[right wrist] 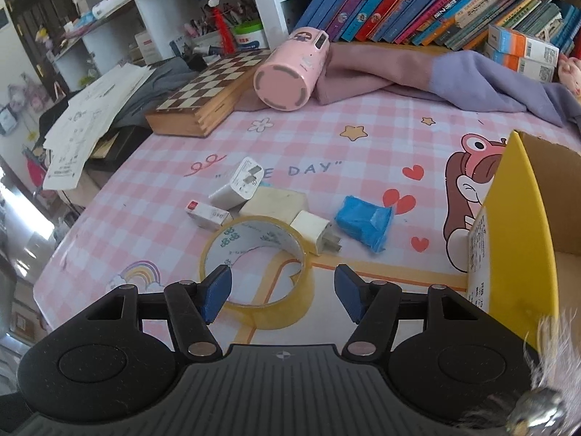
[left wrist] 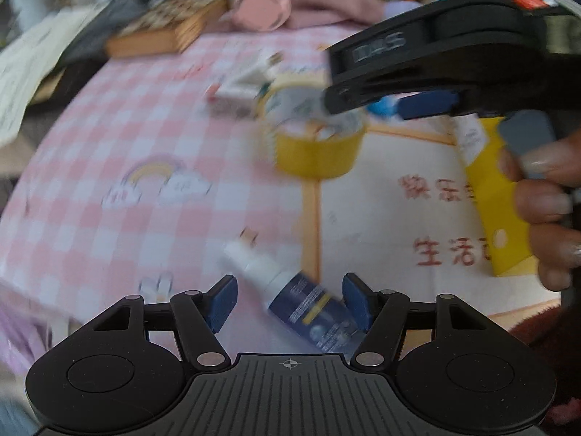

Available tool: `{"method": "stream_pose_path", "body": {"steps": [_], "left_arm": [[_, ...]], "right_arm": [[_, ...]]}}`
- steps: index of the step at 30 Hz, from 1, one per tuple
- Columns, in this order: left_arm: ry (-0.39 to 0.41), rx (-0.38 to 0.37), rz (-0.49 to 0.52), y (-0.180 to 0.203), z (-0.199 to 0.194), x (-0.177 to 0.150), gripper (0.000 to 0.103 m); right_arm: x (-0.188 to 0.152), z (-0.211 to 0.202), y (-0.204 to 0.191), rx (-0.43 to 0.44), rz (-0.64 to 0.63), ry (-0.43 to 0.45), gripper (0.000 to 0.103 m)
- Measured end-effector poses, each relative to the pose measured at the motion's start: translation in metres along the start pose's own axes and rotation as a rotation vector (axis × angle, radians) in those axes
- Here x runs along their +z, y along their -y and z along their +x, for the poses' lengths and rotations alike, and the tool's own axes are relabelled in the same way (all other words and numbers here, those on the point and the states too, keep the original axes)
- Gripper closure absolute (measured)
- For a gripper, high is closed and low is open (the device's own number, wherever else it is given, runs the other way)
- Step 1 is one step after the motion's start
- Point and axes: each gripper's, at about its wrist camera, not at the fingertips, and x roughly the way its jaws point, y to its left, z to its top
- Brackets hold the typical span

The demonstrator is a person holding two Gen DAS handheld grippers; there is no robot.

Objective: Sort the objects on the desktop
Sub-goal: 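Close the left gripper on the spray bottle while the right gripper grasps the tape roll rim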

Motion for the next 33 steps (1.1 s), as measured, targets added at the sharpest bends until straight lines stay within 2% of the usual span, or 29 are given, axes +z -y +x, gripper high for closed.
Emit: {"method": "stream_pose_path", "body": {"steps": [2, 3, 9, 12, 15, 17, 24, 28, 33], "left_arm": [[-0.005, 0.007, -0.023, -0.001, 0.0, -0.004, 0.04], [-0.011, 0.002, -0.023, 0.0, 0.001, -0.006, 0.048], [0.001, -0.021, 0.021, 0.011, 0.0, -0.012, 0.067], [0.025, -0.005, 0.001, 0.005, 0.0, -0.008, 0.068], [0.078, 0.083, -0.041, -0.009, 0.002, 0.002, 0.068], [0.092, 0.116, -0.065, -0.02, 0.004, 0.009, 0.068], [0.099, 0.094, -0.086, -0.036, 0.016, 0.029, 0.067], [0.093, 0.11, -0.041, -0.03, 0.01, 0.03, 0.065], [0.04, 0.108, -0.04, -0.026, 0.011, 0.017, 0.063]], "right_arm": [[0.0, 0.004, 0.001, -0.014, 0.002, -0.007, 0.042], [0.0, 0.006, 0.003, -0.018, 0.005, -0.01, 0.042], [0.003, 0.014, 0.002, -0.022, -0.012, -0.016, 0.042], [0.003, 0.017, 0.001, -0.018, -0.021, -0.021, 0.042], [0.003, 0.022, 0.002, -0.032, -0.021, -0.024, 0.044], [0.003, 0.025, 0.004, -0.048, -0.011, -0.028, 0.05], [0.003, 0.038, 0.013, -0.08, 0.025, -0.057, 0.076], [0.003, 0.04, 0.01, -0.072, 0.009, -0.056, 0.083], [0.001, 0.046, 0.006, -0.079, -0.005, -0.068, 0.083]]}}
